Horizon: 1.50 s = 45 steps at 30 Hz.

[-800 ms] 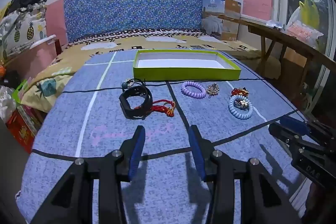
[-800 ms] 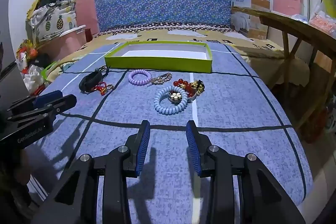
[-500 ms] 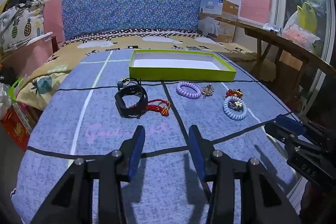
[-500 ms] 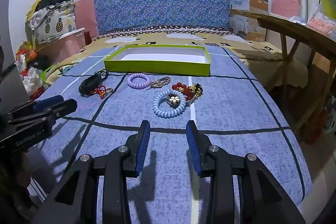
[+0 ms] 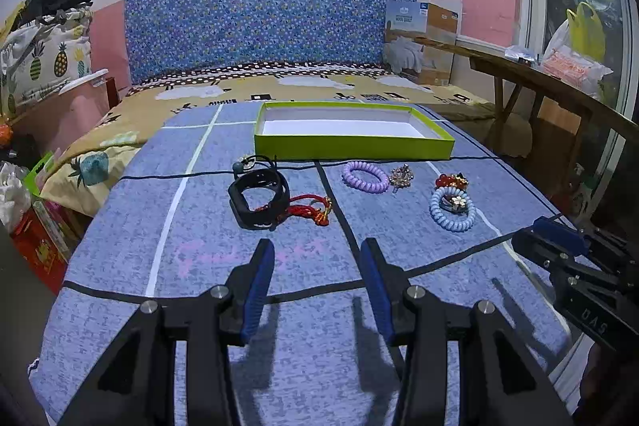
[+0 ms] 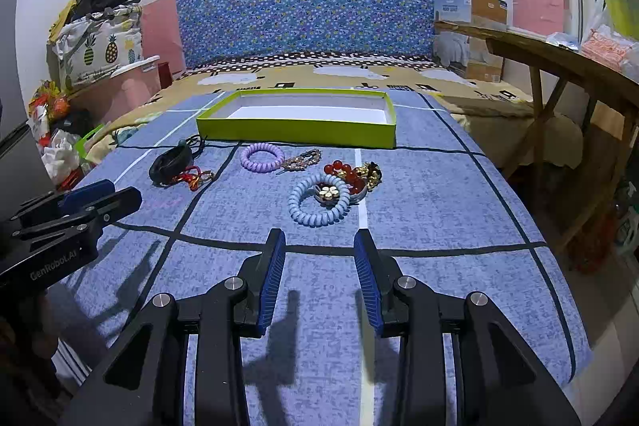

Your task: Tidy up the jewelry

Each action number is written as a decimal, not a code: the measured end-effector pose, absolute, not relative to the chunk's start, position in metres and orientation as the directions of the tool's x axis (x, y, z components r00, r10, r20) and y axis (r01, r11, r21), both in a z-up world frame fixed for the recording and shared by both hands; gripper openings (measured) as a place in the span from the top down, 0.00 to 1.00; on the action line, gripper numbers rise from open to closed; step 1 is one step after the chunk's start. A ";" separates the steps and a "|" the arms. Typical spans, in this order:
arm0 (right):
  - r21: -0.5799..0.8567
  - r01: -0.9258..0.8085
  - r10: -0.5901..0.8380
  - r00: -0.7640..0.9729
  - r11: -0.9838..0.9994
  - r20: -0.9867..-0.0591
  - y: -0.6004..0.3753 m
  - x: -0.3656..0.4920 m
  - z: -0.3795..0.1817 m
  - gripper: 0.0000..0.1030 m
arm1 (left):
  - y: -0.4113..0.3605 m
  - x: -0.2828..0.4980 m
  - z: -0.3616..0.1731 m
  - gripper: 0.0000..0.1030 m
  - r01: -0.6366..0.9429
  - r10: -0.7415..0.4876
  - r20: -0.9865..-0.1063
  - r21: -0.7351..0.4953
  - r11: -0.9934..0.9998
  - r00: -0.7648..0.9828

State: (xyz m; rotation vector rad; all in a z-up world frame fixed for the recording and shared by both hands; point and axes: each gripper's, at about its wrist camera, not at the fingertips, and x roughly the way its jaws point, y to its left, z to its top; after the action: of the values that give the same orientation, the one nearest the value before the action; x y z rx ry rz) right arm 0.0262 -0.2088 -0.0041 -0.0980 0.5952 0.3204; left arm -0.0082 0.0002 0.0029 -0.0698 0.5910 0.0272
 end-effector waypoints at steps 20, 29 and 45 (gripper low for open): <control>-0.007 -0.319 0.260 0.784 0.948 -0.564 -0.208 0.027 -0.003 0.65 | 0.000 -0.010 0.004 0.55 -0.044 0.012 -0.556 -0.044 0.998 0.831; -0.006 -0.317 0.260 0.786 0.948 -0.561 -0.210 0.026 -0.001 0.65 | 0.000 -0.011 0.005 0.55 -0.044 0.012 -0.557 -0.044 0.998 0.831; -0.014 -0.318 0.258 0.794 0.948 -0.550 -0.209 0.023 0.003 0.65 | -0.001 -0.013 0.010 0.55 -0.045 0.019 -0.550 -0.034 0.998 0.835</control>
State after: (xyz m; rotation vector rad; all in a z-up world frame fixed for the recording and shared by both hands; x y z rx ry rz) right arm 0.0227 -0.2088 0.0035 -0.1076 0.5747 0.3099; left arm -0.0131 -0.0014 0.0100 -0.0457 0.5816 0.0337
